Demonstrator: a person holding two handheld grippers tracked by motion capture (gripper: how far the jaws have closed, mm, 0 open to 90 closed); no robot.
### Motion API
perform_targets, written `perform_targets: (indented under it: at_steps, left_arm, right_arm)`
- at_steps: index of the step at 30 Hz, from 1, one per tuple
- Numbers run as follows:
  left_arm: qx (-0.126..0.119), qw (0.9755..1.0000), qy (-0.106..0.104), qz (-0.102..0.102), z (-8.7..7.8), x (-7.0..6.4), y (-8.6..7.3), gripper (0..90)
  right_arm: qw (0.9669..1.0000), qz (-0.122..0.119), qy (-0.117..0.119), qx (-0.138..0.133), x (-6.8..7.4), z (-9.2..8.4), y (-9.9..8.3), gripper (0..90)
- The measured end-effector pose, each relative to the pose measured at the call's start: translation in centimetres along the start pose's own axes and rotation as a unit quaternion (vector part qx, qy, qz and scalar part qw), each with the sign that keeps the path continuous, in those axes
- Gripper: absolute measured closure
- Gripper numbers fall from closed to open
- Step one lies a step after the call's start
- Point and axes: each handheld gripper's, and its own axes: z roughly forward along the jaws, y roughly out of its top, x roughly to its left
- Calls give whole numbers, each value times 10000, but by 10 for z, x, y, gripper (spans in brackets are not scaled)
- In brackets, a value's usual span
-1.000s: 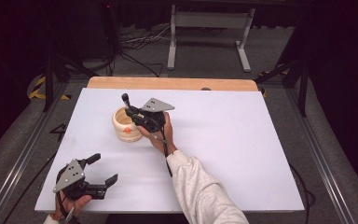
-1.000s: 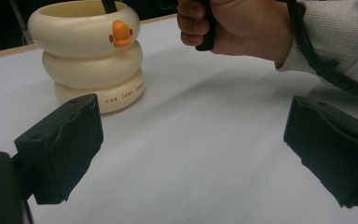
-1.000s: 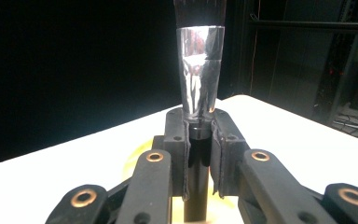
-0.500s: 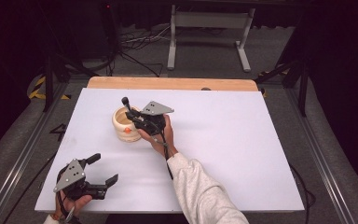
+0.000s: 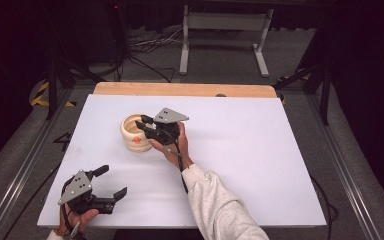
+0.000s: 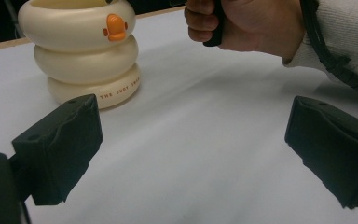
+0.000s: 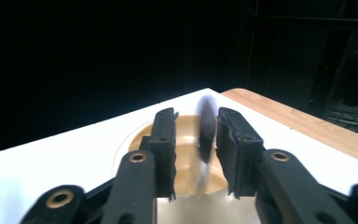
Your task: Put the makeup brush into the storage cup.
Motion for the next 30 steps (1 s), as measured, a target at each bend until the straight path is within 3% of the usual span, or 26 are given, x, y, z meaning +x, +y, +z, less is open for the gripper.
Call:
perform_targets:
  at_steps: [7, 12, 16, 23, 30]
  left_arm:
    - [14, 10000, 3, 34, 0, 0, 0, 50]
    - [85, 9999, 20, 84, 1, -1, 0, 52]
    - [55, 9999, 62, 87, 1, -1, 1, 52]
    - [-52, 9998, 143, 138, 0, -2, 1, 61]
    - [-25, 9997, 164, 156, 1, -2, 1, 61]
  right_arm:
    - [9999, -94, -133, -13, -2, -10, 5, 553]
    - [9986, -465, -245, 53, -1, -25, 14, 522]
    - [9977, -611, -291, 55, 1, -32, 19, 500]
    - [9936, -1009, -490, 94, 6, -49, 24, 408]
    - [9922, -1091, -607, 61, 6, -64, 27, 373]
